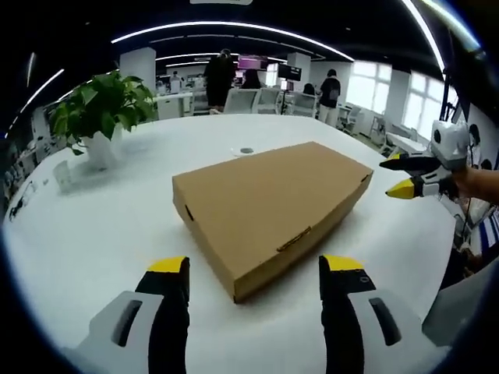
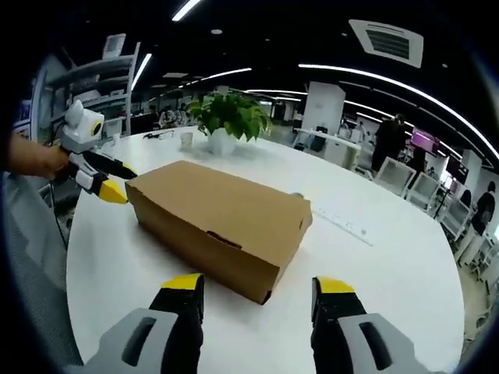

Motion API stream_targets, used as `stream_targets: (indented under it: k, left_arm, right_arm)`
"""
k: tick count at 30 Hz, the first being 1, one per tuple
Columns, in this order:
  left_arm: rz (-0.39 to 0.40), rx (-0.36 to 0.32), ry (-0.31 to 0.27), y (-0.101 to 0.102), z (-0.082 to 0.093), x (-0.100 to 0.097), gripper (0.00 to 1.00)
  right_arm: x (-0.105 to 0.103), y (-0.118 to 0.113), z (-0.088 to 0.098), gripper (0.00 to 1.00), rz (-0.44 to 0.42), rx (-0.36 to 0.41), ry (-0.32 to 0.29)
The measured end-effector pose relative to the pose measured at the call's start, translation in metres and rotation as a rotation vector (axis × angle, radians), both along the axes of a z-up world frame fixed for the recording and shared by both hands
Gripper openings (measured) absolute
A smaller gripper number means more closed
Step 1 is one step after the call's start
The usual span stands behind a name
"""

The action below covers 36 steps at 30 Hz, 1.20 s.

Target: Operate the shoe box by opening the lid, removing the specified soft item, and placing it in the target area until the item is outside and the box remains undamaged.

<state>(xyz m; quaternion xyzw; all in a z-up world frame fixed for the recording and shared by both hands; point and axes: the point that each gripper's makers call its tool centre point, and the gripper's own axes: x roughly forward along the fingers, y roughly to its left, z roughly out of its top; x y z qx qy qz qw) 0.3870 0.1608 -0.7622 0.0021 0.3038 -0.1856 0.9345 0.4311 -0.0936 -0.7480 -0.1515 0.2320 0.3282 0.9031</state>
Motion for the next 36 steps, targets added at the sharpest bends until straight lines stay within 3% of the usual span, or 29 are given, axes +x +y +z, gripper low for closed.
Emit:
stream_targets:
  k: [9, 22, 36]
  left_arm:
    - [0.016, -0.015, -0.019, 0.001, 0.000, 0.009, 0.59]
    - [-0.017, -0.030, -0.008, -0.005, -0.005, 0.015, 0.58]
    - [-0.033, -0.033, -0.013, -0.005, -0.006, 0.015, 0.57]
  right_arm:
    - [0.015, 0.011, -0.003, 0.46, 0.016, 0.062, 0.035]
    - [0.023, 0.026, -0.009, 0.40, 0.058, 0.057, 0.048]
    - [0.024, 0.026, -0.010, 0.39, 0.055, 0.058, 0.058]
